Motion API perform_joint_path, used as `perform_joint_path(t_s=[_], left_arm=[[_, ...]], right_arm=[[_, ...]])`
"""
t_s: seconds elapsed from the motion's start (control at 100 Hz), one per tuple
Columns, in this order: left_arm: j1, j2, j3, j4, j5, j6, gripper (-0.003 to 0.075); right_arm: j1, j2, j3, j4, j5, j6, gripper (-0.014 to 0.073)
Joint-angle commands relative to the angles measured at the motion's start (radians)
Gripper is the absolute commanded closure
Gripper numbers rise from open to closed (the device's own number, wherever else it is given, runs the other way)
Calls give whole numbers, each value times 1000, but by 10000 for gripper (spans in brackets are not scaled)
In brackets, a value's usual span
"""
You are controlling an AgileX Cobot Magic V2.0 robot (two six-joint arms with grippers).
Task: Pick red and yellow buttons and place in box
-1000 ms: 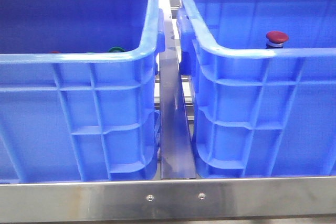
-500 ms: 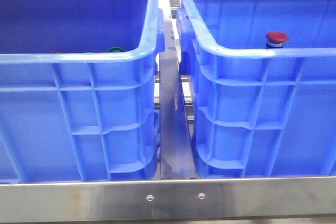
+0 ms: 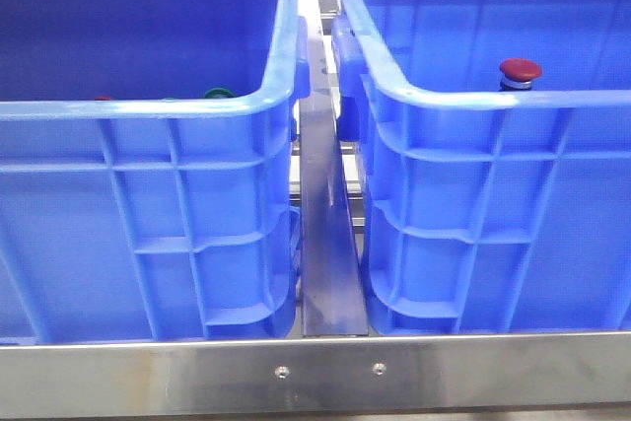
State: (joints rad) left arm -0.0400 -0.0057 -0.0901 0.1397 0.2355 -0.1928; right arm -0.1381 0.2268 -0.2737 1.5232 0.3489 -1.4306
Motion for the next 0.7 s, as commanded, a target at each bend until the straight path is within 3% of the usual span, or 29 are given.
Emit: perform_joint_path(t_s=[0.0,0.08,0.13,0.37,0.69], left_arm=[[2,-30,45,-33,-166,42,741],[4,-30,113,-99,-249,95,741],[6,-30,107,-114,-184,102,741],[81,-30,110,-114,-225,118,741],[80,-30,109,-114,-225,118,741]], right_arm=[[-1,7,-25,25,1,-2,645],[-1,7,-25,25,1,-2,645],[-1,7,-25,25,0,-2,645],[-1,7,-25,25,-1,-2,645],[-1,7,-25,25,-1,-2,645]])
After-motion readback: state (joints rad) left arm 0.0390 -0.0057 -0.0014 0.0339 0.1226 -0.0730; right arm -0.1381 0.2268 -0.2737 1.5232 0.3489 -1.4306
